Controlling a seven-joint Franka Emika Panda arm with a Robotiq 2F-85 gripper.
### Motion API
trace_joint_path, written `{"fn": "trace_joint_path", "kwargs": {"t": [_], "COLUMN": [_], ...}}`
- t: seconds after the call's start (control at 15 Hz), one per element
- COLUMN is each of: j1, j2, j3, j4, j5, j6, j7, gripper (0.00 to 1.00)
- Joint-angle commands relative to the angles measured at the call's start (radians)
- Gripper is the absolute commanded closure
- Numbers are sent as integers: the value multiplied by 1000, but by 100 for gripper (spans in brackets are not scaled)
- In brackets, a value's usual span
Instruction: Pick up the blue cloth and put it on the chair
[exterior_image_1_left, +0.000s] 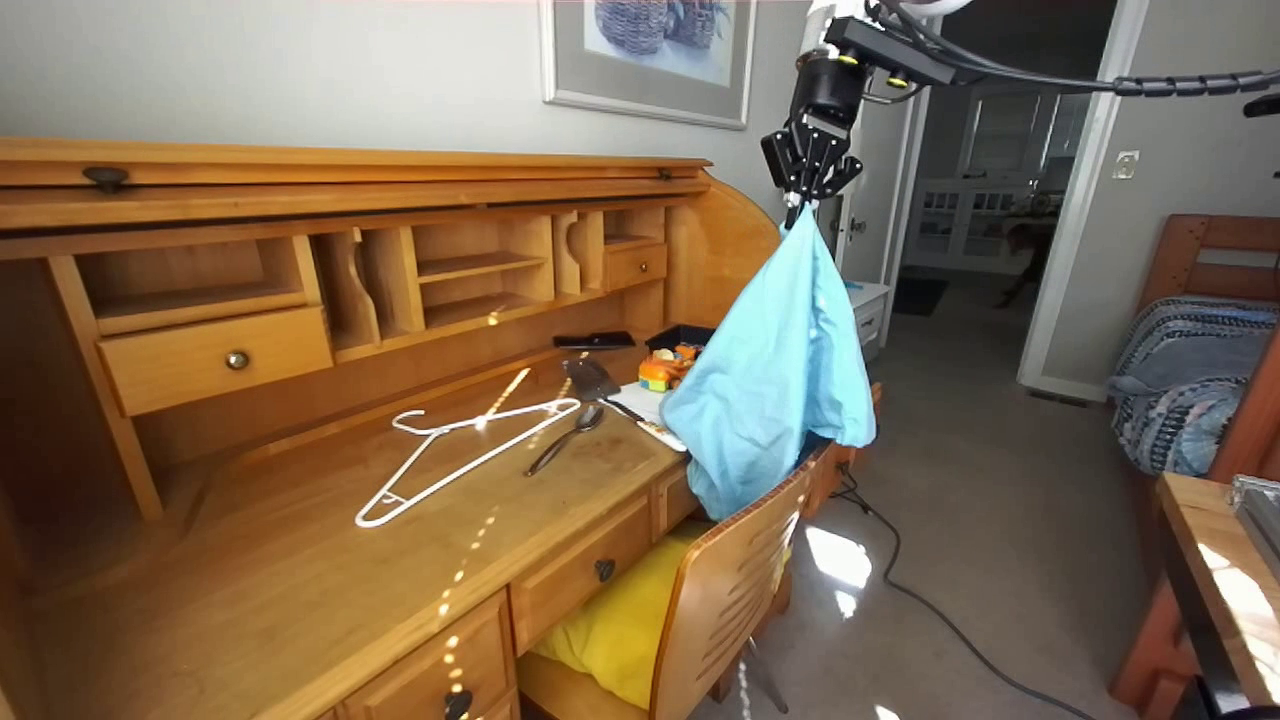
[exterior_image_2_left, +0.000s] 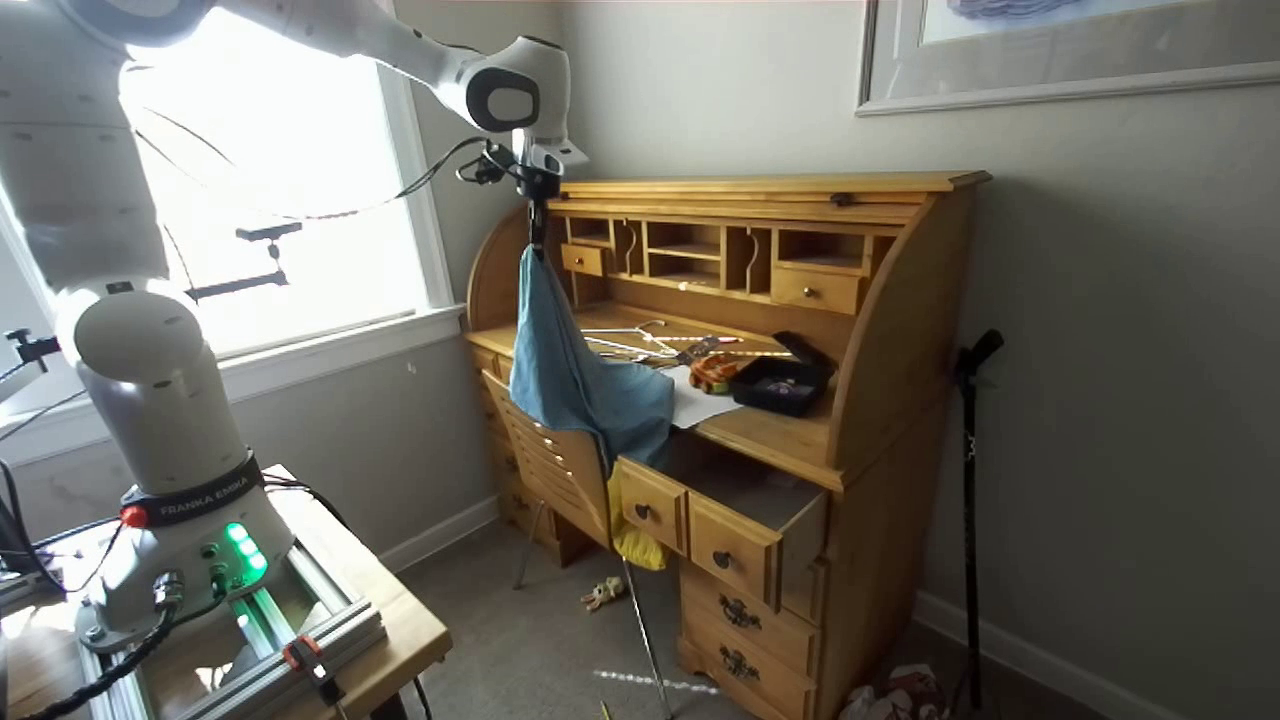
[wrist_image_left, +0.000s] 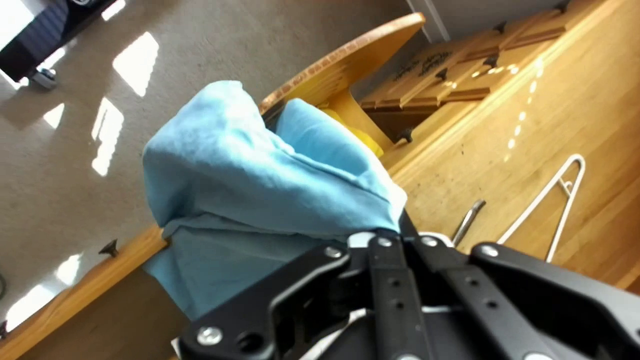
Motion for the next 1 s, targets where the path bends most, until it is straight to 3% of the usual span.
{"fn": "trace_joint_path", "kwargs": {"t": [0.0,0.33,0.93], "j1": [8,37,37], "j2": [13,64,62], "j3": [36,90,85], "j4": [-19,0,-8], "j5": [94,145,104], "j6": [-77,-131,-101], "j7": [-83,-103,-80], "gripper": [99,99,99]}}
